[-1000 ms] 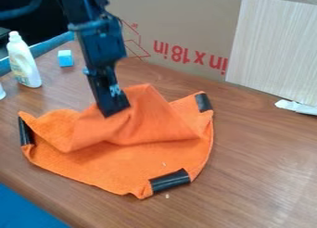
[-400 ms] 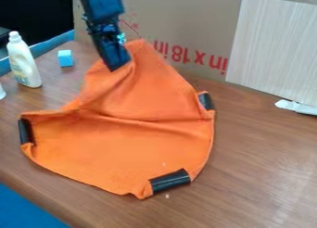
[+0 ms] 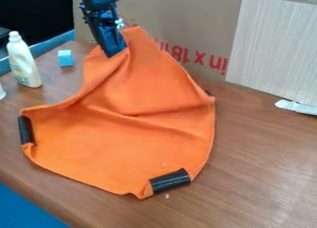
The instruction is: Unfold the cloth from bottom right to top left
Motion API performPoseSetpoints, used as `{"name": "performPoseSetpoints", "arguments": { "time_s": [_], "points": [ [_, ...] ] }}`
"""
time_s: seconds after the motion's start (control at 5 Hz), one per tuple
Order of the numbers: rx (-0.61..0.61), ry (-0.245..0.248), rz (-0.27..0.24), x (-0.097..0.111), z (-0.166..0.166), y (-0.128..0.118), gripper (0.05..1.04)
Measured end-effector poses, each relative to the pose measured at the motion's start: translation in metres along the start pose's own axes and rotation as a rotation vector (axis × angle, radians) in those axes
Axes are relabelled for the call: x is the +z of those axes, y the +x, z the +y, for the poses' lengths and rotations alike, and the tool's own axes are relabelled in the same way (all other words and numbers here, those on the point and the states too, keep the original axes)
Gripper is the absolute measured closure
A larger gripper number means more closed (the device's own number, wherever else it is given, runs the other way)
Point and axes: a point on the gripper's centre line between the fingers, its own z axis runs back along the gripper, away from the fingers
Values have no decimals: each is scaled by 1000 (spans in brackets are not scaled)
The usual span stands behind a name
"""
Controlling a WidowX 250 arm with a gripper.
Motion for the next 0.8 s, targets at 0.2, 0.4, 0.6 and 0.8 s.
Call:
{"name": "performPoseSetpoints", "arguments": {
  "time_s": [0.2,0.4,0.6,0.8],
  "points": [
    [25,6,-9,4,11,2,1024],
    [45,14,-18,8,20,2,1024],
    [68,14,-29,11,28,5,1024],
    [86,25,-42,17,36,6,1024]
  ]
}}
